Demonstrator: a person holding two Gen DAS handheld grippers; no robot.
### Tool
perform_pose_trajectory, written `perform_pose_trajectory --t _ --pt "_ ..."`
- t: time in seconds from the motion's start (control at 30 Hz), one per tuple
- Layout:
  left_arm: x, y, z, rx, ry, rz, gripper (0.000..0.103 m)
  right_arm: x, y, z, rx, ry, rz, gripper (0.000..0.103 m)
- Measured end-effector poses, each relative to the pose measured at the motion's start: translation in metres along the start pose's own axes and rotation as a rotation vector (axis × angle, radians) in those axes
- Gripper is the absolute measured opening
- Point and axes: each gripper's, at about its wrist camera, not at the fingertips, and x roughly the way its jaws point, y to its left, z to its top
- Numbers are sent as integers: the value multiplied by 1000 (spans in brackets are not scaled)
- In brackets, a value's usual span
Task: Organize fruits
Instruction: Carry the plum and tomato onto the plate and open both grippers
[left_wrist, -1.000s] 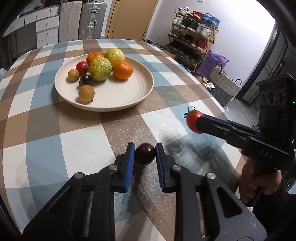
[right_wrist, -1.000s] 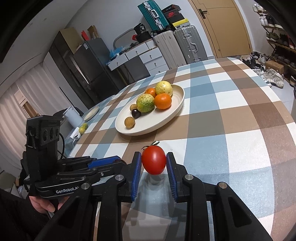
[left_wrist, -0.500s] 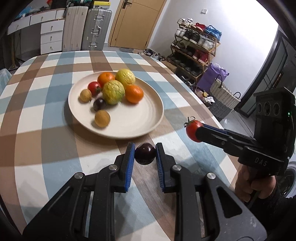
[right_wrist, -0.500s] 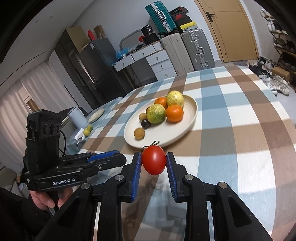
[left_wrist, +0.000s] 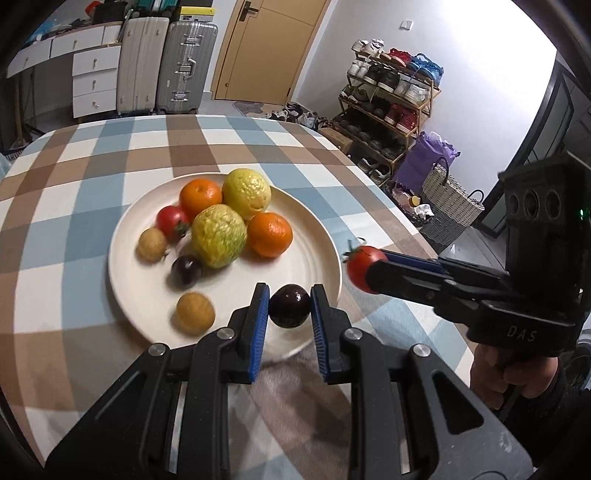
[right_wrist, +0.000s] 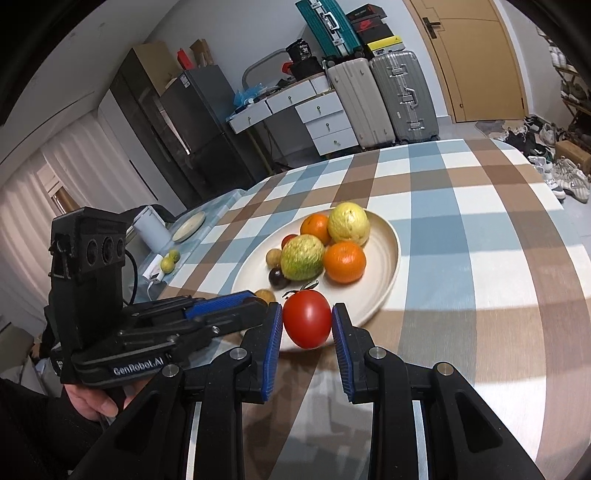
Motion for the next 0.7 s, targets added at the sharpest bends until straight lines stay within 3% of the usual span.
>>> perform_pose_trajectory --t 0.37,0.7 --pt "37 2 16 10 26 8 20 28 -20 31 5 20 -1 28" --pt "46 2 19 20 32 15 20 47 -32 26 12 60 -16 28"
